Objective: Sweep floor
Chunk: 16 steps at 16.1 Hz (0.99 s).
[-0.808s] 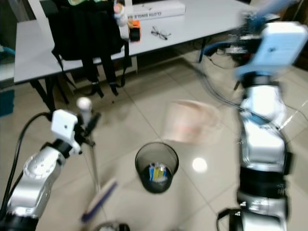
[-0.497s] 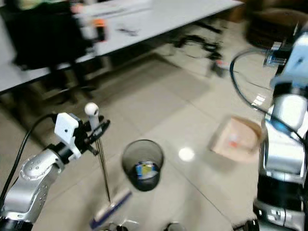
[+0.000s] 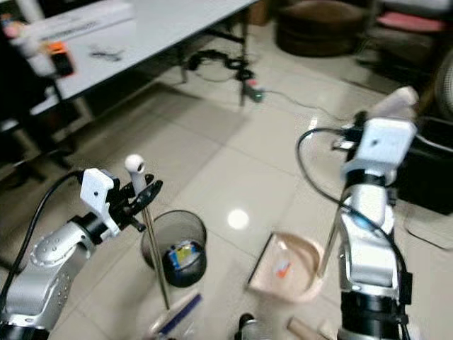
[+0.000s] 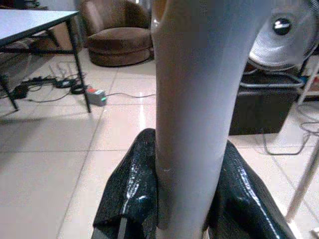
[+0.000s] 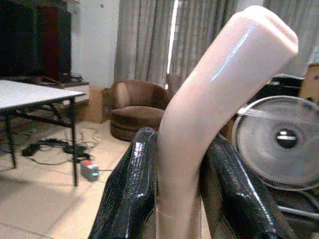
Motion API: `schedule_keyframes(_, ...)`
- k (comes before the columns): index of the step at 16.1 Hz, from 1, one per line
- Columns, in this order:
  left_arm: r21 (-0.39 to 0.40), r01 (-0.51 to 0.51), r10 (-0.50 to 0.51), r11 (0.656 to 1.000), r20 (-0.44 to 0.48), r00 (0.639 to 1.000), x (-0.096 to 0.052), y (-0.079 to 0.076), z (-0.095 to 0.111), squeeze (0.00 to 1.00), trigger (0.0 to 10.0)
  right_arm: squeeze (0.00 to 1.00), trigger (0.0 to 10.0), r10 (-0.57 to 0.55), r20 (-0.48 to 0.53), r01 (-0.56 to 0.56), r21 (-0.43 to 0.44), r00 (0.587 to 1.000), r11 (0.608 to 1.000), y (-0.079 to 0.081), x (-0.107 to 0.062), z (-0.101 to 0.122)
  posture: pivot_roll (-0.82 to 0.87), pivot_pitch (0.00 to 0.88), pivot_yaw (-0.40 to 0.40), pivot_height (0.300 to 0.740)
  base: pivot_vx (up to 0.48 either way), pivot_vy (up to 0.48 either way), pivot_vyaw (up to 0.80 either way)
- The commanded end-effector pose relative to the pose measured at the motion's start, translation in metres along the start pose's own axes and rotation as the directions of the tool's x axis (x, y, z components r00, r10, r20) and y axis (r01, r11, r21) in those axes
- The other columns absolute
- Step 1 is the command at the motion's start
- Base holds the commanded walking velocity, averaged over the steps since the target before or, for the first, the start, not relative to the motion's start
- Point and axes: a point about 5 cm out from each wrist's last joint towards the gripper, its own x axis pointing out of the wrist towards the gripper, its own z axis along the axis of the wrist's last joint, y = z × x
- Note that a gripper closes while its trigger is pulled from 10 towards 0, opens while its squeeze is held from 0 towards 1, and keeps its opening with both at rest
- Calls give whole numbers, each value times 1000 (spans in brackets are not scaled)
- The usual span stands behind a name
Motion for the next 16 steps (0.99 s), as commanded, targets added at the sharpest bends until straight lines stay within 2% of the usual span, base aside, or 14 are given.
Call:
schedule_keyframes(1, 11, -15, 15, 1000, 33, 999, -1, 3, 9, 0, 10000, 0, 10000, -1, 58, 4, -37, 998, 999, -1, 1, 11, 0, 35, 62, 740, 0, 0, -800)
schedule_keyframes(6, 27, -125, 124, 992, 50, 991, 1, 8, 8, 0, 10000, 0, 10000, 48, 44, -46, -40, 998, 998, 10, -4, 8, -3, 30, 59, 740, 0, 0, -800)
schedule_keyframes(8, 112, -276, 269, 954, 78, 960, 3, 25, 14, 0, 10000, 0, 10000, 125, -17, -126, -31, 992, 992, 25, -9, -2, -4, 28, 59, 740, 0, 0, -800)
schedule_keyframes(10, 136, -328, 315, 935, 108, 943, 3, 31, 20, 0, 10000, 0, 10000, 139, -31, -140, -16, 990, 990, 29, -12, -2, -6, 30, 62, 740, 0, 0, -800)
schedule_keyframes(14, 112, -327, 318, 938, 91, 944, 6, 29, 17, 0, 10000, 0, 10000, 145, -61, -141, 65, 988, 988, 32, -15, -4, -8, 37, 66, 740, 0, 0, -800)
schedule_keyframes(16, 143, -344, 333, 928, 94, 938, 7, 29, 16, 0, 10000, 0, 10000, 157, -98, -150, 70, 983, 986, 32, -17, -11, -9, 45, 67, 740, 0, 0, -800)
